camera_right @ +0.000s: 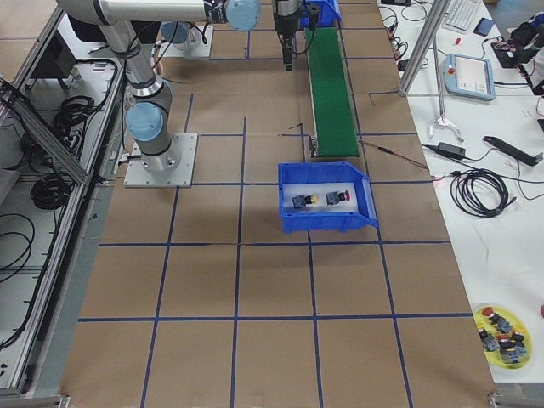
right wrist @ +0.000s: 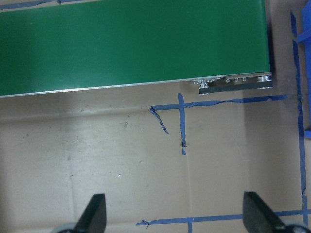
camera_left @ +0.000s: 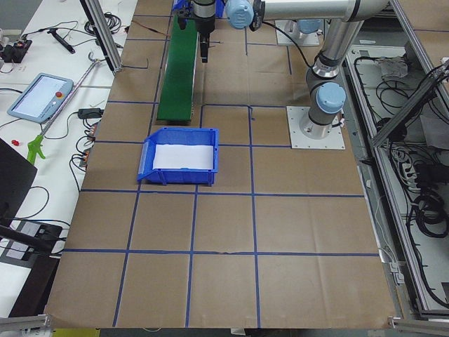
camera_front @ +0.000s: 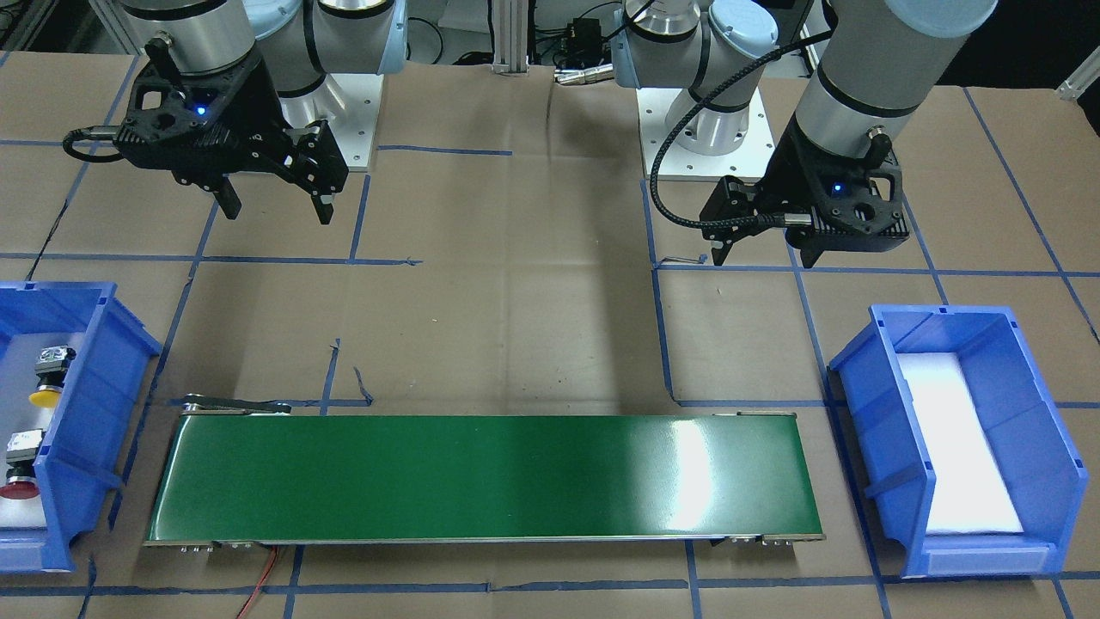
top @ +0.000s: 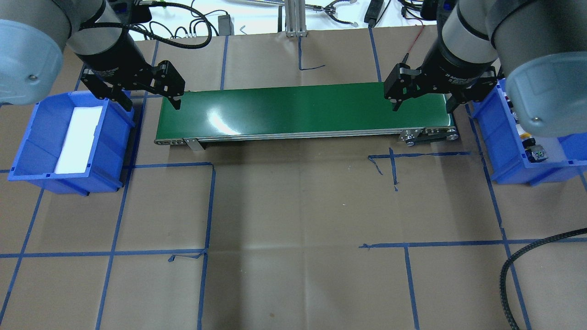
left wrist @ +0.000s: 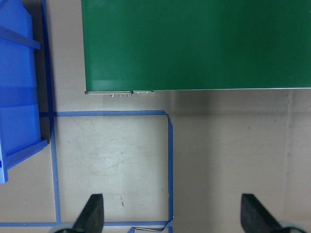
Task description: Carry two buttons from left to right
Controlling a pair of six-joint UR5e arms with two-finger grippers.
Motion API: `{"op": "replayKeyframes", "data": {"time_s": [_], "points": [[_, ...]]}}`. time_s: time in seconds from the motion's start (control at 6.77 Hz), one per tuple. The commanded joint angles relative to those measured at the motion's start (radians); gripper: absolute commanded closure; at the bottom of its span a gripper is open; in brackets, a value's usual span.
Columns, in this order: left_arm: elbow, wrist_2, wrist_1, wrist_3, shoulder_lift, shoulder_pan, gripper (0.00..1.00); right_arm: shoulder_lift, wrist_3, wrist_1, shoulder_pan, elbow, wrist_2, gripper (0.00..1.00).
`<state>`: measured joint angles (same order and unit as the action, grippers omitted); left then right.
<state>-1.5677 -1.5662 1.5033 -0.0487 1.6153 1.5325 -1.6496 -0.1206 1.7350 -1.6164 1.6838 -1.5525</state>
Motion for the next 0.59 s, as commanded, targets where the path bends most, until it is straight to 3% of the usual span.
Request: {"op": "replayKeyframes", "data": {"time_s": [0.0, 0.44], "points": [[0.0, 0.0, 0.0, 0.001, 0.0, 0.0, 0.0, 0.002, -0.001, 0.001, -0.01, 0.002, -0.011, 0.0], [0.0, 0.0, 0.0, 0.0, 0.0, 0.0, 0.0, 0.005, 0.012, -0.006, -0.01, 0.002, -0.012, 0.0]]}}
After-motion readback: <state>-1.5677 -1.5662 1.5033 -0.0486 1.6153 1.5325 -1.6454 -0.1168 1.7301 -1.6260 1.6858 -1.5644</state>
